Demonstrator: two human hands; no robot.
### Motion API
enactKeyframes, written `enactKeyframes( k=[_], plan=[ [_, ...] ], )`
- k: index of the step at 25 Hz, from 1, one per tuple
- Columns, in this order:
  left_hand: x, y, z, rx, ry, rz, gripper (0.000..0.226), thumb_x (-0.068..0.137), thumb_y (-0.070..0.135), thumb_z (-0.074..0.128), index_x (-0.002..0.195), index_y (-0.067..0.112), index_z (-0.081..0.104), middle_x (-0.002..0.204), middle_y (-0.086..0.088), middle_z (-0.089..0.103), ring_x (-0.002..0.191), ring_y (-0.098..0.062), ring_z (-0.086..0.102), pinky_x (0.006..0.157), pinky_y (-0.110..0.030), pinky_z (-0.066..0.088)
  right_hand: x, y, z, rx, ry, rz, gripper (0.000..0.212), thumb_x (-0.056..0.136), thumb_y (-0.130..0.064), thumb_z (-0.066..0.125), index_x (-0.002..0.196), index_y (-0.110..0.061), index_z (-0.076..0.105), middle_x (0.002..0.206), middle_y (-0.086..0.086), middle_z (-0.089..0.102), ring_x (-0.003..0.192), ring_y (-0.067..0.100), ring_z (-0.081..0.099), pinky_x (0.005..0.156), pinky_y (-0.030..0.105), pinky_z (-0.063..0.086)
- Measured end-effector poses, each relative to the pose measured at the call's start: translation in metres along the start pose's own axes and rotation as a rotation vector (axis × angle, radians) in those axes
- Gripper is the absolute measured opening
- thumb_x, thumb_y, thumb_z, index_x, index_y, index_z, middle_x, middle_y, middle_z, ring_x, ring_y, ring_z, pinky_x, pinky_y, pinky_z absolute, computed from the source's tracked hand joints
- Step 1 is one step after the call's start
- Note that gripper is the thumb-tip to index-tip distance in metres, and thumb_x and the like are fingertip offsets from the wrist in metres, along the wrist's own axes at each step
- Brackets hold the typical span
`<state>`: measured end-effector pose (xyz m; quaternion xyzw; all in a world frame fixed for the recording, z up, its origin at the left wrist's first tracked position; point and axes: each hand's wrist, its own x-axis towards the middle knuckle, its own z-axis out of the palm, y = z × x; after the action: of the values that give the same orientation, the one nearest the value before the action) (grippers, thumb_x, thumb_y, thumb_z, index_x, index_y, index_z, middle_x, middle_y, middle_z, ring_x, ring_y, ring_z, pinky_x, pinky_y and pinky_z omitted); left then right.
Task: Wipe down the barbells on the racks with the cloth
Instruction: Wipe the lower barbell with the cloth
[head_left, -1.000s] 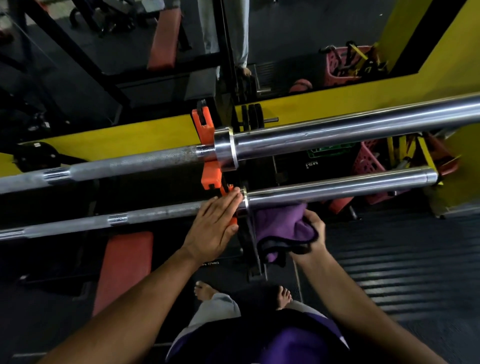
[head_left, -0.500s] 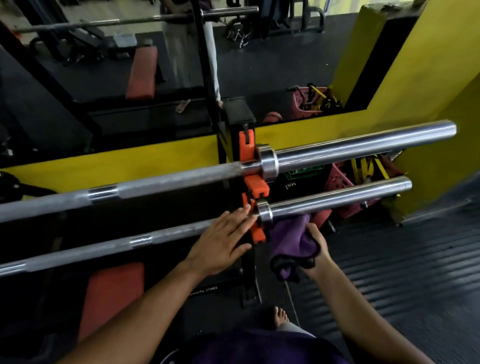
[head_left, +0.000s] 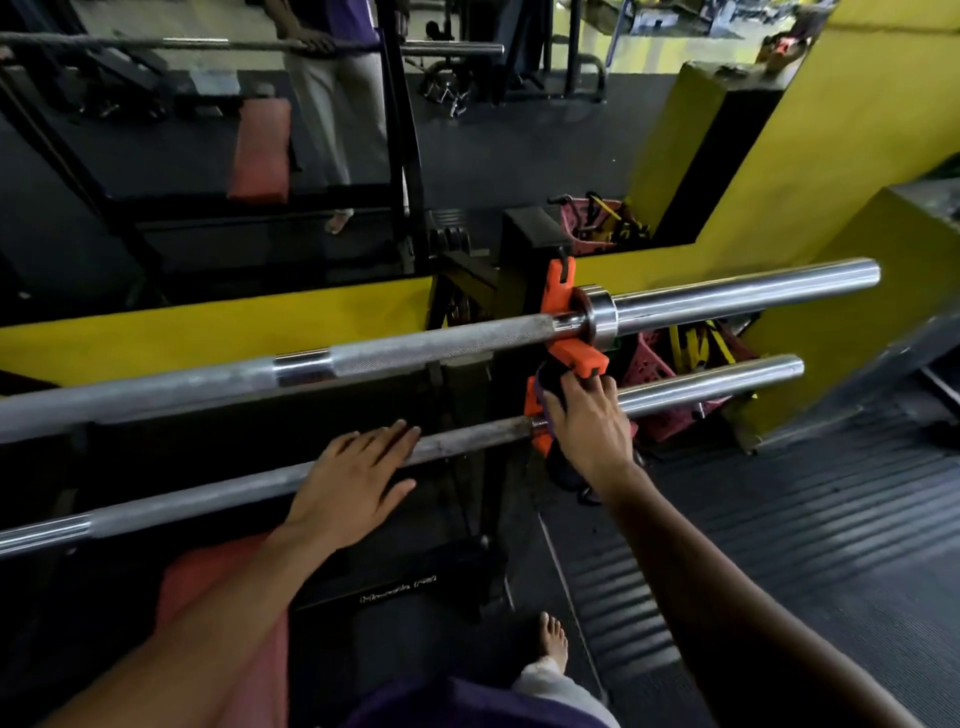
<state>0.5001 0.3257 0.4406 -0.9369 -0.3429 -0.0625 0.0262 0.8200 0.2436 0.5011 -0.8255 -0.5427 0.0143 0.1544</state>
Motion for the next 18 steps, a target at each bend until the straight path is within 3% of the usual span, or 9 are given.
enactKeyframes(
  k=[6,10,13,16,18],
  plan=[
    [-0.001,-0.001,-0.002,-0.014,0.014,-0.002,0.062,0.103,0.053,0.039,0.156,0.021,0.037,0.153,-0.003,0.050,0.131,-0.021,0.054,0.108,-0.041,0.040,-0.046,0.020,-0.002,-0.021,0.019,-0.093,0.048,0.093,-0.042,0.060,0.140,-0.032,0.052,0.120,0.004,0.047,0.107,0.030,0.052,0.070,0.045,0.056],
    [0.000,0.001,0.001,-0.009,0.010,-0.009,0.062,0.104,0.051,0.038,0.158,0.021,0.032,0.156,-0.003,0.046,0.137,-0.022,0.050,0.114,-0.044,0.036,-0.075,0.048,0.006,0.025,-0.043,-0.047,0.036,0.094,-0.040,0.060,0.125,-0.023,0.062,0.109,-0.002,0.049,0.101,0.027,0.058,0.068,0.038,0.051],
    [0.000,0.001,0.000,0.048,0.015,0.028,0.061,0.106,0.042,0.032,0.161,0.016,0.024,0.165,-0.002,0.029,0.151,-0.022,0.031,0.121,-0.054,0.023,-0.064,0.063,0.012,0.220,-0.105,0.002,0.028,0.096,-0.032,0.063,0.118,-0.015,0.065,0.103,-0.002,0.056,0.096,0.022,0.060,0.080,0.036,0.049],
    [0.000,-0.001,0.002,0.093,0.023,0.079,0.063,0.106,0.039,0.028,0.162,0.014,0.017,0.168,-0.003,0.017,0.155,-0.020,0.018,0.122,-0.059,0.017,-0.058,0.083,0.034,0.399,-0.246,0.193,0.015,0.095,-0.031,0.065,0.098,-0.016,0.068,0.091,0.002,0.067,0.089,0.019,0.060,0.079,0.035,0.046],
    [0.001,0.000,0.002,0.100,0.014,0.065,0.063,0.105,0.040,0.028,0.162,0.015,0.017,0.169,-0.002,0.017,0.155,-0.020,0.018,0.123,-0.058,0.016,-0.059,0.081,0.039,0.800,-0.236,0.538,0.017,0.097,-0.028,0.062,0.099,-0.013,0.071,0.076,-0.003,0.070,0.083,0.021,0.062,0.072,0.033,0.047]
  ],
)
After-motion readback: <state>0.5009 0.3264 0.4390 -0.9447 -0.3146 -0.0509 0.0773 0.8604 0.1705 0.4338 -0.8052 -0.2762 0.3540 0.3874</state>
